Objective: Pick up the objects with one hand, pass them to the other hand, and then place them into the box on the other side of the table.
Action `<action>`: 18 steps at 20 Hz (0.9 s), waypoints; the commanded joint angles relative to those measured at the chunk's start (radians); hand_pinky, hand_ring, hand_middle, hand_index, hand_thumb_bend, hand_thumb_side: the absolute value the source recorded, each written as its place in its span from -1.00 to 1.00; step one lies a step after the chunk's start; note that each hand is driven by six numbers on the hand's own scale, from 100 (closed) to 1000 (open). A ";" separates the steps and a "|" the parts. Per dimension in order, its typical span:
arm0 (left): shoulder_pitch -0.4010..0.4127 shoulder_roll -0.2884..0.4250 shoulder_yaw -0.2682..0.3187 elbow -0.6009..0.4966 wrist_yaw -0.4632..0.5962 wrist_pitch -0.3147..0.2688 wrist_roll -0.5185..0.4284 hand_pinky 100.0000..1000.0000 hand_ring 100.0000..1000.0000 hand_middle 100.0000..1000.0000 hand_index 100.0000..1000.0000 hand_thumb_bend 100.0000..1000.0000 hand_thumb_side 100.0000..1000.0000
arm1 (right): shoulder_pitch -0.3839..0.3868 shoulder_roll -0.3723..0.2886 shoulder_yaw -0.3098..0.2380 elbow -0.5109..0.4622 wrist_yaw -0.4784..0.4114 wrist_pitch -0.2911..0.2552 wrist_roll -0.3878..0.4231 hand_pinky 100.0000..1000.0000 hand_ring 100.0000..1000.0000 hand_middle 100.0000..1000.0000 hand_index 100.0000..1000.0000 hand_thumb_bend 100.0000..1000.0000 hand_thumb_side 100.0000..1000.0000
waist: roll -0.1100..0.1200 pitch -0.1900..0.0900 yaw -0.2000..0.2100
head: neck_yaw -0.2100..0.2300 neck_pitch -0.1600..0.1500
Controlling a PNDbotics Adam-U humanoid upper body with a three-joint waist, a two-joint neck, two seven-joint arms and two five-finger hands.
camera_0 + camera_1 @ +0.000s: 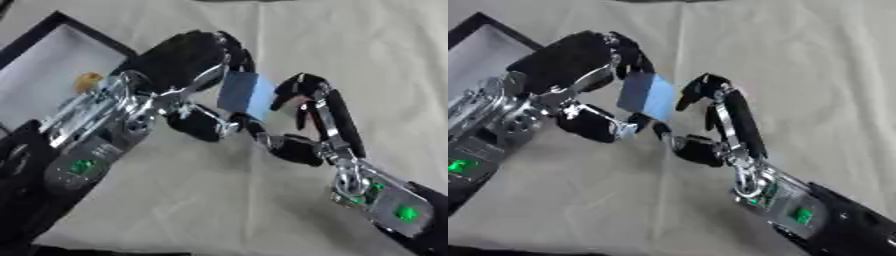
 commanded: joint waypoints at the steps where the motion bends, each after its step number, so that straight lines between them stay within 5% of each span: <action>1: -0.020 0.035 0.025 -0.031 0.008 0.009 -0.001 0.45 0.00 -0.41 -0.33 -1.00 -0.91 | -0.002 -0.027 -0.015 -0.010 0.012 0.000 -0.009 -0.76 0.10 0.06 -0.19 0.02 -1.00 | 0.007 -0.014 -0.001 | -0.001 -0.009; 18: -0.006 0.139 0.112 -0.040 0.048 0.065 0.045 0.46 0.00 -0.40 -0.32 -1.00 -0.92 | 0.015 -0.042 -0.027 -0.010 0.024 -0.003 -0.023 -0.73 0.11 0.07 -0.18 0.06 -1.00 | 0.013 -0.020 -0.002 | 0.012 0.005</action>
